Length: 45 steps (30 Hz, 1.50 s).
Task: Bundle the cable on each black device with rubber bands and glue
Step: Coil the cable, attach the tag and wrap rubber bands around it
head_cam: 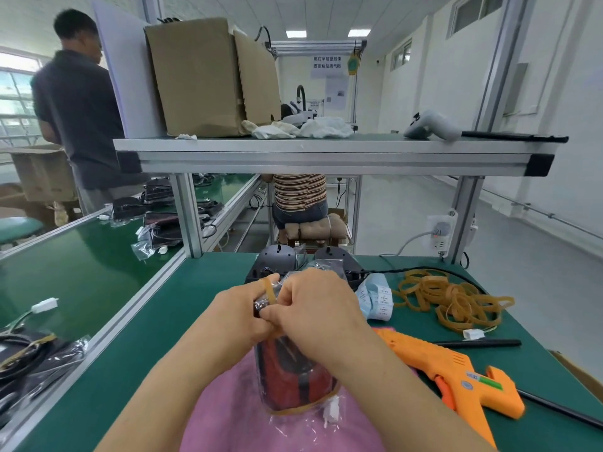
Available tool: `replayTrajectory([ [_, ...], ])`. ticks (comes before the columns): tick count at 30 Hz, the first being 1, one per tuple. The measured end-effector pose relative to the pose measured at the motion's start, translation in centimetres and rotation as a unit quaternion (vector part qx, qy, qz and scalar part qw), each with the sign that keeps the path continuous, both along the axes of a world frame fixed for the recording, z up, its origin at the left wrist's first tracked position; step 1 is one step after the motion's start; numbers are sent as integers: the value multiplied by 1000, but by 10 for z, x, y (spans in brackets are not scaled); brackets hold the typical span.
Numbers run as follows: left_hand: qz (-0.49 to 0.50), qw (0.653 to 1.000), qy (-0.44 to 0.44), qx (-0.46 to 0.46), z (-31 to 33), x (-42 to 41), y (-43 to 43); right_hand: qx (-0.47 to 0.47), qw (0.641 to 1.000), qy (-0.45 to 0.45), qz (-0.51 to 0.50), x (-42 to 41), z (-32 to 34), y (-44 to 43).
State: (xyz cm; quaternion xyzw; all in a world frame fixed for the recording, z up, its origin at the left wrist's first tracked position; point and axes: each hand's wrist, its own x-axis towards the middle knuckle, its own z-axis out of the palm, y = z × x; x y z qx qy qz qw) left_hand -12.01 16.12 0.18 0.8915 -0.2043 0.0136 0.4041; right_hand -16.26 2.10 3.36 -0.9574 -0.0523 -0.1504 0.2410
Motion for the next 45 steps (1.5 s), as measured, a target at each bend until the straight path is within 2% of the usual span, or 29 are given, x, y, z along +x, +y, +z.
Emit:
replayTrajectory([
  [4, -14, 1000, 8, -9, 2, -7, -1, -13, 1000, 1, -5, 0, 4, -5],
  [8, -38, 999, 17, -27, 4, -13, -4, -87, 994, -64, -26, 1, 9, -14],
  [13, -61, 998, 17, -27, 5, -17, -9, -5, 986, -168, -15, 10, 9, -37],
  [21, -93, 995, 6, -39, 3, -21, -1, 136, 969, -201, -55, 15, -32, -82],
  [23, -95, 995, 1, -38, 2, -21, -2, 195, 963, -169, -71, 20, -38, -95],
  [25, -92, 995, -12, -31, 2, -21, -3, 273, 952, -97, -99, 30, -45, -108],
  [31, -90, 995, -34, -24, 3, -21, -7, 407, 905, 68, -108, 49, -74, -109],
  [34, -98, 994, -31, -25, 2, -21, -8, 386, 904, 150, -105, 46, -78, -104],
  [37, -104, 994, -17, -29, 2, -20, -8, 311, 924, 212, -67, 32, -74, -101],
  [42, -111, 992, 29, -56, -4, -11, 2, 269, 935, 230, 2, 22, -53, -100],
  [45, -100, 989, 42, -97, -12, -6, 9, 284, 932, 225, 20, 19, -48, -95],
])
